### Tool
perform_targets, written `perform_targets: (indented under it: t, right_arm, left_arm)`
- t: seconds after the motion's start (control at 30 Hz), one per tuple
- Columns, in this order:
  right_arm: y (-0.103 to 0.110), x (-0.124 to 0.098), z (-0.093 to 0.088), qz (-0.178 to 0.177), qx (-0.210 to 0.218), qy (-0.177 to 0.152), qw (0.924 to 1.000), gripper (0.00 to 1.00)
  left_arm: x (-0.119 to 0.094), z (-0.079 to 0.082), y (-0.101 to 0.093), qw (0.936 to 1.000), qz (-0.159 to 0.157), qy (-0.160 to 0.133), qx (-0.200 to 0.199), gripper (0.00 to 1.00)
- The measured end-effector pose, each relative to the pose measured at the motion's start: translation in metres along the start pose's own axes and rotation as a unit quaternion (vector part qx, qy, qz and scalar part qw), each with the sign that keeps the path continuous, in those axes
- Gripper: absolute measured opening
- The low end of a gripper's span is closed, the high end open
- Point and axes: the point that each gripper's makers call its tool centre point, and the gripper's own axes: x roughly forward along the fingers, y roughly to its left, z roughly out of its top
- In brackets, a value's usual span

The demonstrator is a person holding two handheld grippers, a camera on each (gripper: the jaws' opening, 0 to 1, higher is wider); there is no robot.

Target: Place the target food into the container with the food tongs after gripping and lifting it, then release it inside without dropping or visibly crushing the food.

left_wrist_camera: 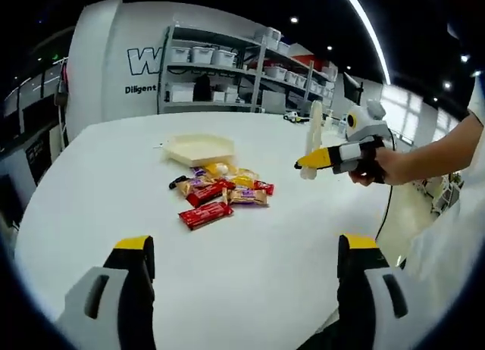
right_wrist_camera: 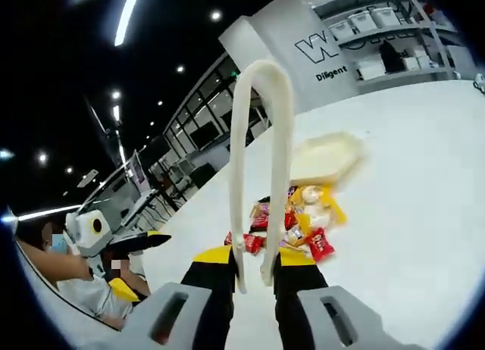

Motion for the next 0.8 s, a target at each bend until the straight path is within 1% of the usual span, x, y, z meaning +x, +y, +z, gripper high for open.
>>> perform_targets:
  t: [0.07,0.17,0.27,0.43,0.53,0.6,0.67,0.8]
  right_arm:
    - [-0.006,0.003,0.002,-0.004,-0.001,0.0,1.0,0.13]
    - [-0.01,0.006,0.004,-0.011,-0.008,0.0,0.9999,0.13]
    - [-0.015,0.01,0.006,-0.017,-0.014,0.0,0.9998,0.13]
    - [-0.026,0.014,0.009,-0.033,-0.028,-0.005,0.999,0.13]
    - [-0.032,0.018,0.009,-0.04,-0.033,-0.001,0.9987,0.13]
    - [-0.034,0.02,0.01,-0.045,-0.043,-0.001,0.9981,0.13]
    - [-0.038,0.024,0.009,-0.049,-0.044,0.001,0.9978,0.13]
    - [-0.041,0.031,0.008,-0.055,-0.05,0.005,0.9972,0.13]
  left_arm:
    - [0.001,0.001,-0.001,0.9999,-0.002,0.001,-0.011,0.99]
    - [0.002,-0.002,-0.001,0.9999,0.001,0.011,-0.013,0.99]
    - [0.003,-0.006,-0.002,0.9993,-0.003,0.028,-0.025,0.99]
    - [0.001,-0.004,-0.001,0.9993,-0.001,0.028,-0.024,0.99]
    - [0.002,-0.006,-0.002,0.9989,-0.002,0.042,-0.023,0.99]
    - [0.002,-0.005,-0.001,0.9989,-0.002,0.042,-0.022,0.99]
    - [0.002,-0.002,0.001,0.9991,0.002,0.038,-0.018,0.99]
    - [0.003,-0.001,0.0,0.9986,0.001,0.045,-0.027,0.99]
